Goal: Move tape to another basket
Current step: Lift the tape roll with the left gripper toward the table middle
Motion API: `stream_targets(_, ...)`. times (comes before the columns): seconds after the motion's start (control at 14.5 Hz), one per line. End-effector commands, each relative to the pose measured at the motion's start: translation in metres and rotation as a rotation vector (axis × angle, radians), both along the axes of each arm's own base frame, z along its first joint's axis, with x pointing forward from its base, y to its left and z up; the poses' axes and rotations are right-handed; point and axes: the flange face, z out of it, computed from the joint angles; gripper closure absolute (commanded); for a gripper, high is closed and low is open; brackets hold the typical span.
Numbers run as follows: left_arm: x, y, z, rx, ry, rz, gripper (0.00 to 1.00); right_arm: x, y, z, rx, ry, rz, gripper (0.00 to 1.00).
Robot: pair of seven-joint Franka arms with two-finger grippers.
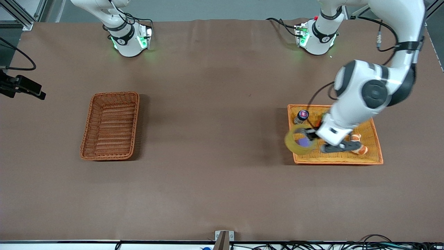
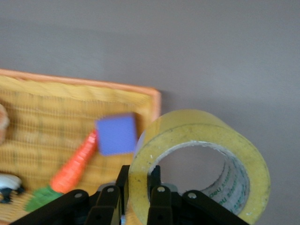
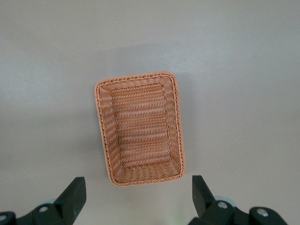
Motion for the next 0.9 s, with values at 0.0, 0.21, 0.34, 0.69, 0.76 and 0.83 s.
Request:
stream_targets(0.0, -0.026, -0.084, -0.001, -0.009, 0.021, -0.046, 1.00, -0.003, -0.002, 0.000, 0.004, 0.003, -0.005, 0.00)
stream_targets(0.21, -0.075, -0.174, -0.030, -0.017, 0.064, -0.100, 1.00, -0.003, -0.012, 0.001, 0.004, -0.009, -0.022, 0.00)
stream_targets(0.34, -0.088, -0.228, -0.040, -0.054, 0.075, -0.051, 0.99, -0.003, -0.013, 0.001, 0.006, -0.011, -0.025, 0.00)
stream_targets(0.69, -0.109, -0.328, -0.072, -0.231, 0.092, -0.025, 0.98, -0.002, -0.014, 0.003, 0.005, -0.018, -0.027, 0.00)
stream_targets(0.76, -0.109, -0.339, -0.082, -0.259, 0.070, -0.037, 0.98, -0.002, -0.013, 0.003, 0.006, -0.020, -0.025, 0.00)
stream_targets(0.83, -0.105, -0.347, -0.090, -0.267, 0.033, -0.044, 0.98, -0.001, -0.013, 0.002, 0.006, -0.019, -0.025, 0.00)
